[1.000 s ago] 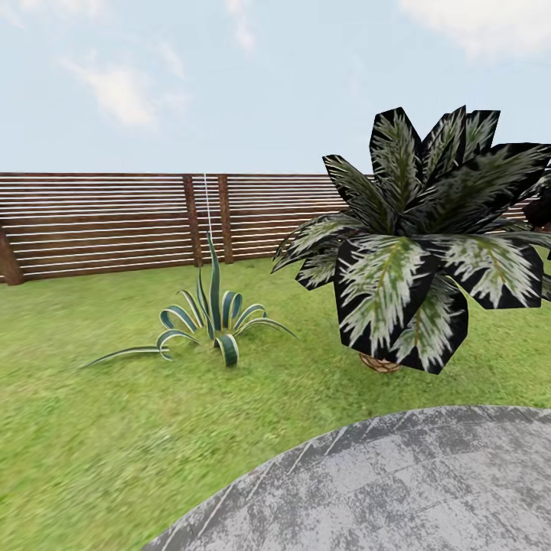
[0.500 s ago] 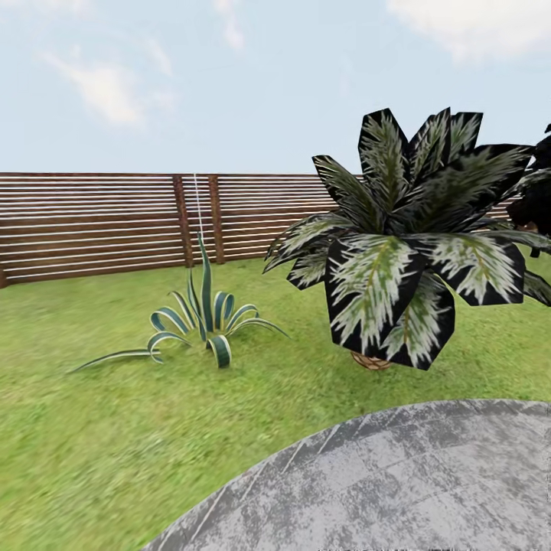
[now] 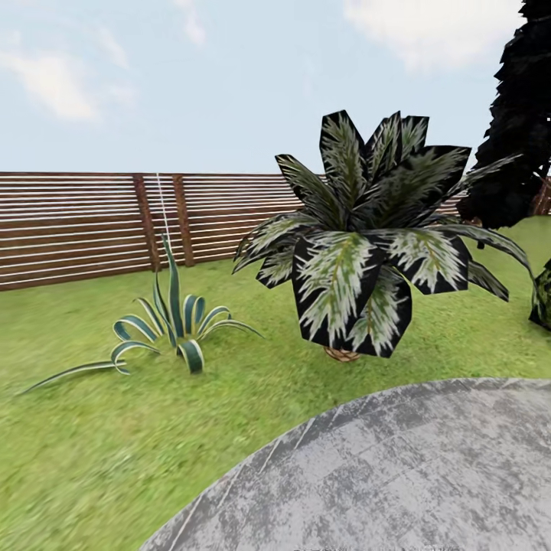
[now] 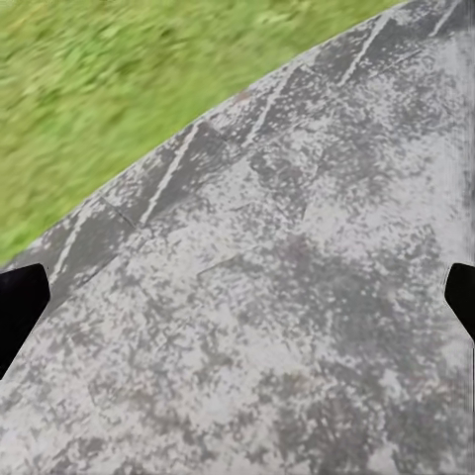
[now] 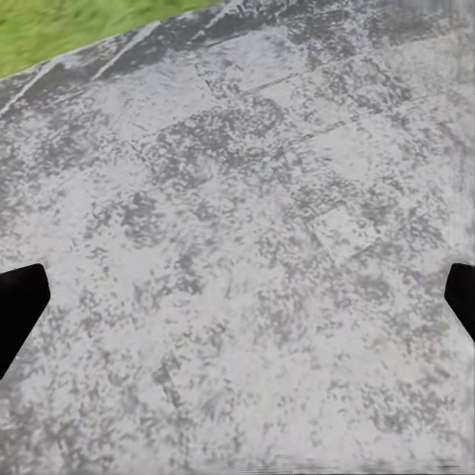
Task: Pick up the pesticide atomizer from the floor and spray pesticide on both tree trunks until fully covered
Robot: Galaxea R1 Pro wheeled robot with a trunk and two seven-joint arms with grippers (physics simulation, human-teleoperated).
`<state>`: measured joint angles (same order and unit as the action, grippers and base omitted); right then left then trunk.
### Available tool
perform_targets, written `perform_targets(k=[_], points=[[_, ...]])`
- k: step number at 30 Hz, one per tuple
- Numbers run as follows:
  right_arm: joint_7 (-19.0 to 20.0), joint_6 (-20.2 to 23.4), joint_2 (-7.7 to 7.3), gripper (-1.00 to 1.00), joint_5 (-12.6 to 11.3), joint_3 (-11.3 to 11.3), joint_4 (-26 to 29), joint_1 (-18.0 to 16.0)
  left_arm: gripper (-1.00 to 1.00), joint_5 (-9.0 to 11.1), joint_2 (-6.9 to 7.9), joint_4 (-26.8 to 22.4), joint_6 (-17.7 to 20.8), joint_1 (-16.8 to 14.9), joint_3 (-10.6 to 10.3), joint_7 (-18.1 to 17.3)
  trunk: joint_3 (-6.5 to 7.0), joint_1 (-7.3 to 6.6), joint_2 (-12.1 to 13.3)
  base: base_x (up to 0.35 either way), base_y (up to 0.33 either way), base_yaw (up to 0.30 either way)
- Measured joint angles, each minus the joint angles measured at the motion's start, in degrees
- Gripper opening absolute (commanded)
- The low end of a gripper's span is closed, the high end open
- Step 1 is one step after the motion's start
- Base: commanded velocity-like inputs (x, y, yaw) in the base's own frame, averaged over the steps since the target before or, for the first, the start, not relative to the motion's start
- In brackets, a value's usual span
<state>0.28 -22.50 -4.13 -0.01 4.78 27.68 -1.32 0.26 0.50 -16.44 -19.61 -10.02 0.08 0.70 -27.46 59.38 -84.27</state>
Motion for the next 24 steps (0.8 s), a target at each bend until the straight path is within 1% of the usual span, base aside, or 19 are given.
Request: perform_targets(k=[1, 2, 5, 24], points=[[0.03, 0.00, 0.00, 1.00, 0.00, 0.78, 0.00, 0.00, 1.00, 0.04, -0.01, 0.00, 0.00, 0.00, 0.00, 0.00, -0.18, 0.22, -0.40, 0.000, 0.000, -0.289], [0.05, 0.00, 0.00, 1.00, 0.01, 1.09, 0.00, 0.00, 1.00, 0.08, -0.03, 0.00, 0.00, 0.00, 0.00, 0.00, -0.36, 0.44, -0.80, 0.000, 0.000, -0.290], [0.07, 0.00, 0.06, 1.00, 0.01, 1.49, 0.00, 0.00, 1.00, 0.15, -0.05, 0.01, 0.01, 0.00, -0.02, 0.00, -0.90, 1.10, -2.01, 0.000, 0.000, -0.292], [0.25, 0.00, 0.09, 1.00, -0.07, 1.71, 0.00, 0.00, 1.00, 0.27, -0.07, 0.01, 0.01, 0.00, 0.01, 0.00, -4.31, 5.27, -9.63, 0.000, 0.000, -0.293]])
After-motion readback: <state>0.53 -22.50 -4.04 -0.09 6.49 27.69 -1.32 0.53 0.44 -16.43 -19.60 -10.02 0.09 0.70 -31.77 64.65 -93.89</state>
